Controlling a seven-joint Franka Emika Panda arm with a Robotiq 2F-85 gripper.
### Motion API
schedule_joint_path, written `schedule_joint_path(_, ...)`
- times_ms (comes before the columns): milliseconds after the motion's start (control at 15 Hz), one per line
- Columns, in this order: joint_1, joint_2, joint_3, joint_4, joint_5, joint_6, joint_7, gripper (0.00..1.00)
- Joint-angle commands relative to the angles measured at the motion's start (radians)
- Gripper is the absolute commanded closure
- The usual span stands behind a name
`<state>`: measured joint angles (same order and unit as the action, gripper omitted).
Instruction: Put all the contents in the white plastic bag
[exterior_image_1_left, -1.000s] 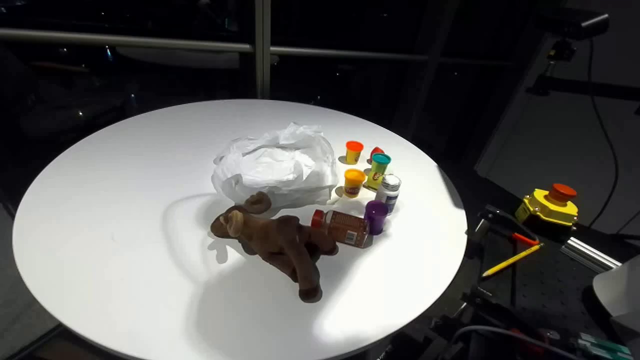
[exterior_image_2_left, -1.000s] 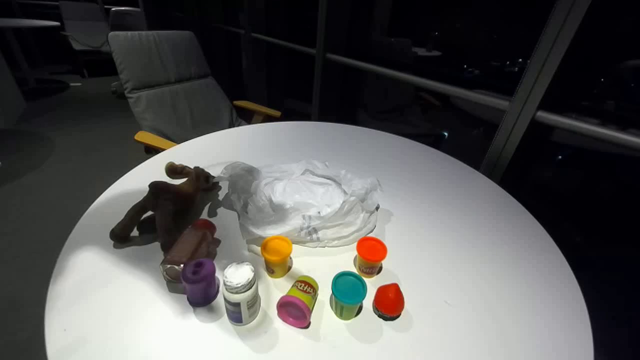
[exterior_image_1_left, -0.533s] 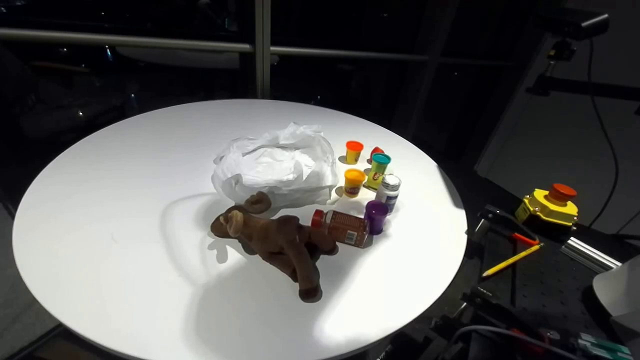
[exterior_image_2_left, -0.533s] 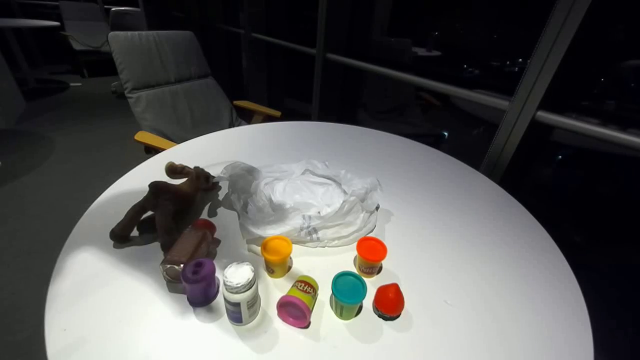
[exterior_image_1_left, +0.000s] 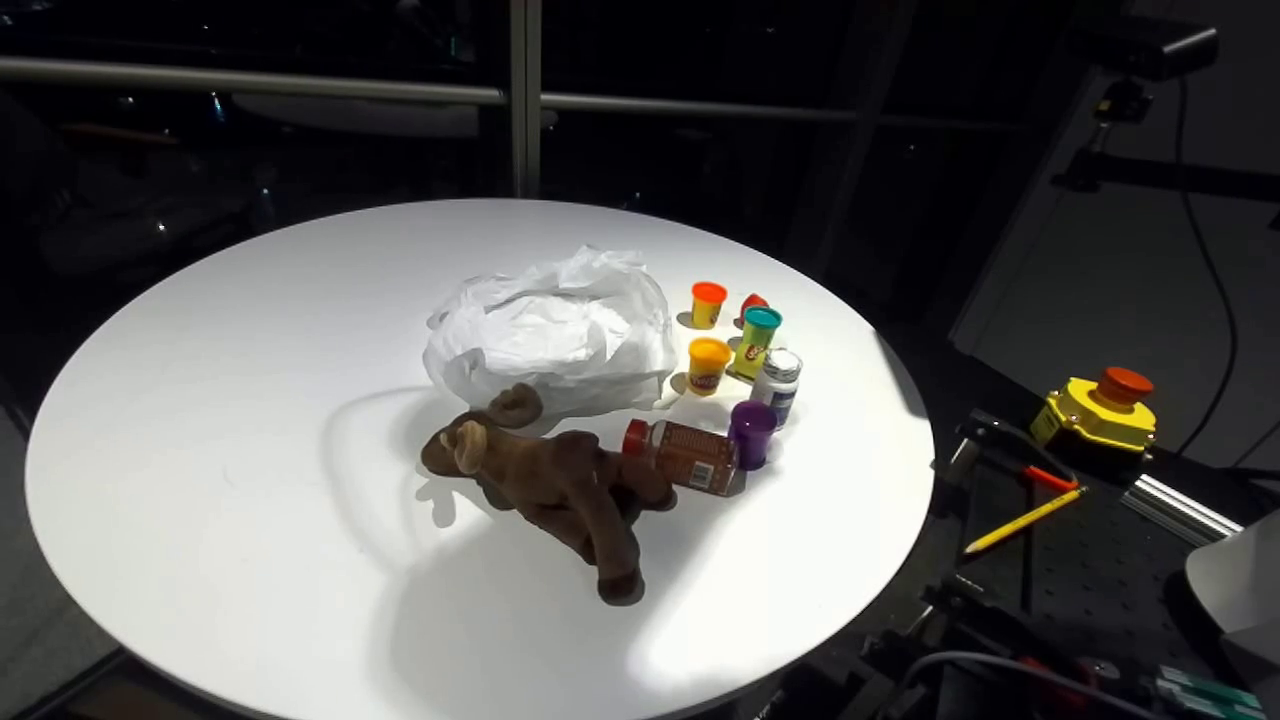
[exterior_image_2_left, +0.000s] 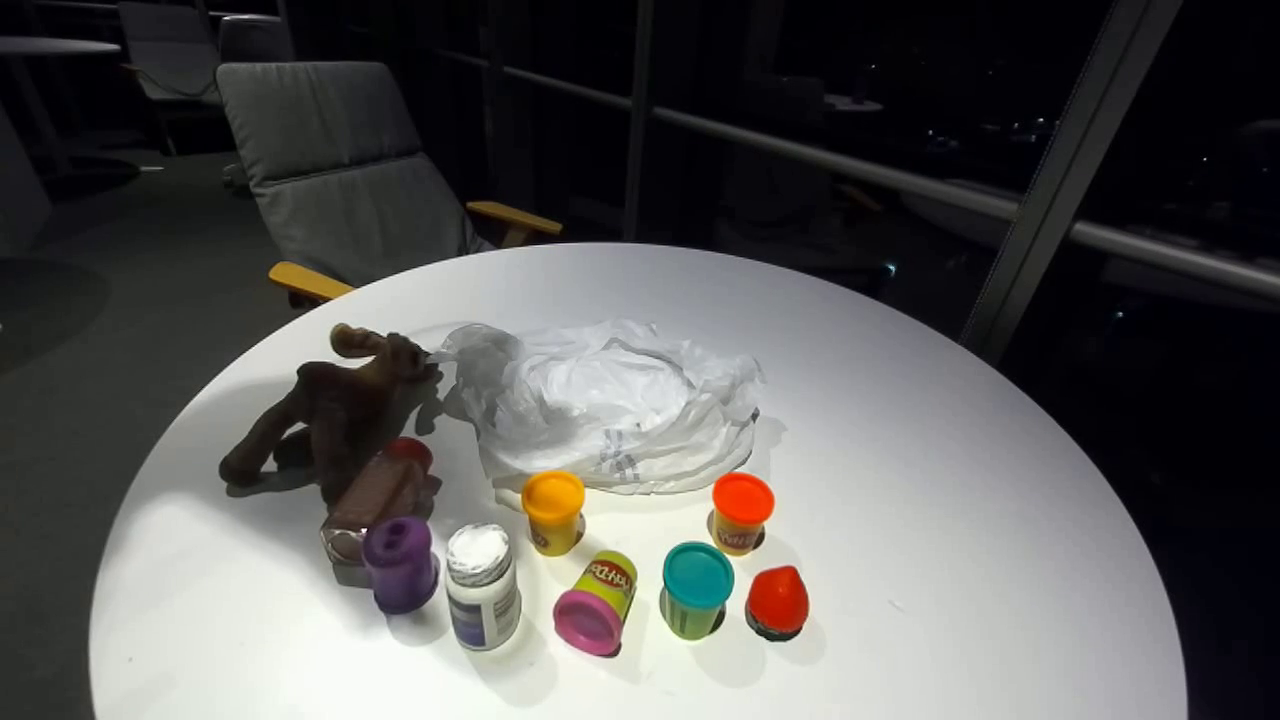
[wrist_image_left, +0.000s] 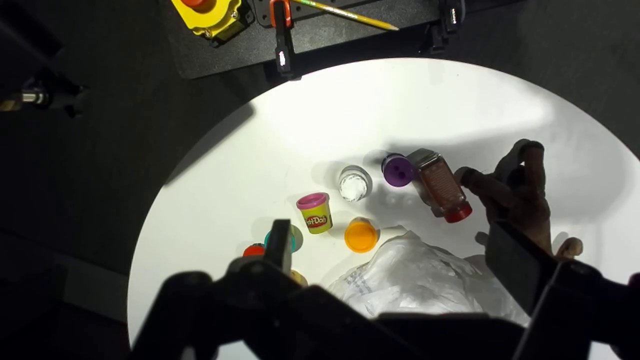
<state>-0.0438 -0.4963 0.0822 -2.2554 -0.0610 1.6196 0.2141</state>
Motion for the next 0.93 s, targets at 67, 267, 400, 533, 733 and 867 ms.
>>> schedule_joint_path(67,-0.011,0.077,-0.04,0.01,-0.001,0.073,-0.001,0.0)
schedule_joint_path(267,-0.027,0.176,-0.085,0.005,0.02,0.221,0.008,0.0)
schedule_joint_path(400,-0.039,0.259,-0.111,0.0,0.027,0.361,0.018,0.0)
schedule_joint_path(533,-0.05,0.344,-0.127,-0.006,0.01,0.485,0.02,0.0)
schedule_joint_path(733,-0.063,0.467,-0.142,-0.03,-0.027,0.667,0.043,0.0)
schedule_joint_path(867,-0.065,0.554,-0.156,-0.029,-0.045,0.772,0.076,0.0)
